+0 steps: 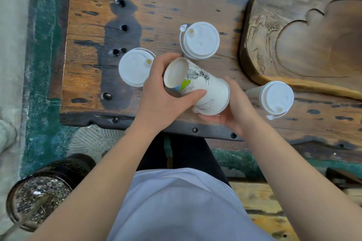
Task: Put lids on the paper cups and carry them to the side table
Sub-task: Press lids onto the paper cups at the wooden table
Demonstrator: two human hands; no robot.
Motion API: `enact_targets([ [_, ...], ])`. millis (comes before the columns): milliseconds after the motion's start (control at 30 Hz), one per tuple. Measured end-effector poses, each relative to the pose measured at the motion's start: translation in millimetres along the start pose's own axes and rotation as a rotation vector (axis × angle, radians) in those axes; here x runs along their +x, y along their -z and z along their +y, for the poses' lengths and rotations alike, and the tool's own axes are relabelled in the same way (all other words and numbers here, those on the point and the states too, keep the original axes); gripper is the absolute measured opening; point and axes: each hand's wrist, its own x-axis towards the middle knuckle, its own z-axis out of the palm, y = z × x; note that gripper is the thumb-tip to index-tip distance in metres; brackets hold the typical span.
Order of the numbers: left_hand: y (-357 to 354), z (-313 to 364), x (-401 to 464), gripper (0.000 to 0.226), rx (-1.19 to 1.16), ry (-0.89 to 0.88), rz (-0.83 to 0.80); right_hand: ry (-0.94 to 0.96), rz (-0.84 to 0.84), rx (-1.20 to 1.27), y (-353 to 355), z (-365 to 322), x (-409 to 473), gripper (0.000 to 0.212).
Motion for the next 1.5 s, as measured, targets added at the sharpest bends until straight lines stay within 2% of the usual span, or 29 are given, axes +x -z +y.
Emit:
enact_targets([
  [100,-1,3,1,0.078,0.016,-0.021,0.033,-0.004,0.016,0.005,-10,8,-2,0.055],
  [267,-5,7,-3,0.078,0.059,-0.058,0.022,0.017,-0.130,0.002,-30,12,-9,0.043],
  [400,-2,3,-2,0.079,0.188,-0.066,-0.107,-0.063,-0.231,0.143,-38,15,-5,0.035],
  [533,8,-2,2,0.094,0.197,-0.047,-0.330,-0.146,-0.289,0.325,-42,16,-6,0.045],
  [600,12,-1,3,0.095,0.175,-0.056,-0.396,-0.173,-0.306,0.334,-42,19,-6,0.049],
  [667,13,1,4,0.093,0.199,-0.067,-0.401,-0.180,-0.313,0.222,-40,23,-5,0.046],
  [733,15,2,5,0.092,0.305,-0.075,-0.376,-0.106,-0.226,0.090,-36,23,-3,0.039],
  [767,17,0,5,0.093,0.365,-0.062,-0.373,-0.048,-0.171,0.103,-30,21,-1,0.041],
  [833,25,-2,6,0.092,0.450,-0.016,-0.418,0.041,-0.118,0.225,-13,14,1,0.064],
  [900,29,-2,6,0.088,0.544,-0.008,-0.498,0.089,-0.160,0.283,2,6,-4,0.083],
  [933,29,0,7,0.087,0.594,-0.027,-0.532,0.116,-0.205,0.274,5,4,-7,0.081],
  [1000,27,5,8,0.085,0.628,-0.087,-0.555,0.170,-0.228,0.162,7,9,-11,0.057],
  [1067,27,11,8,0.079,0.528,-0.111,-0.511,0.144,-0.200,0.138,5,13,-11,0.031],
  [1100,28,13,9,0.079,0.448,-0.105,-0.459,0.102,-0.182,0.196,4,15,-12,0.026],
  [1200,33,14,8,0.088,0.145,0.005,-0.285,-0.025,-0.178,0.435,-2,20,-13,0.039],
  [1267,33,11,6,0.090,-0.007,0.085,-0.237,-0.098,-0.223,0.517,-9,27,-12,0.047],
  [1367,27,1,0,0.096,-0.132,0.166,-0.162,-0.194,-0.322,0.532,-26,39,-9,0.050],
  [1500,24,-3,-8,0.093,-0.146,0.129,-0.002,-0.256,-0.429,0.407,-50,47,-8,0.055],
])
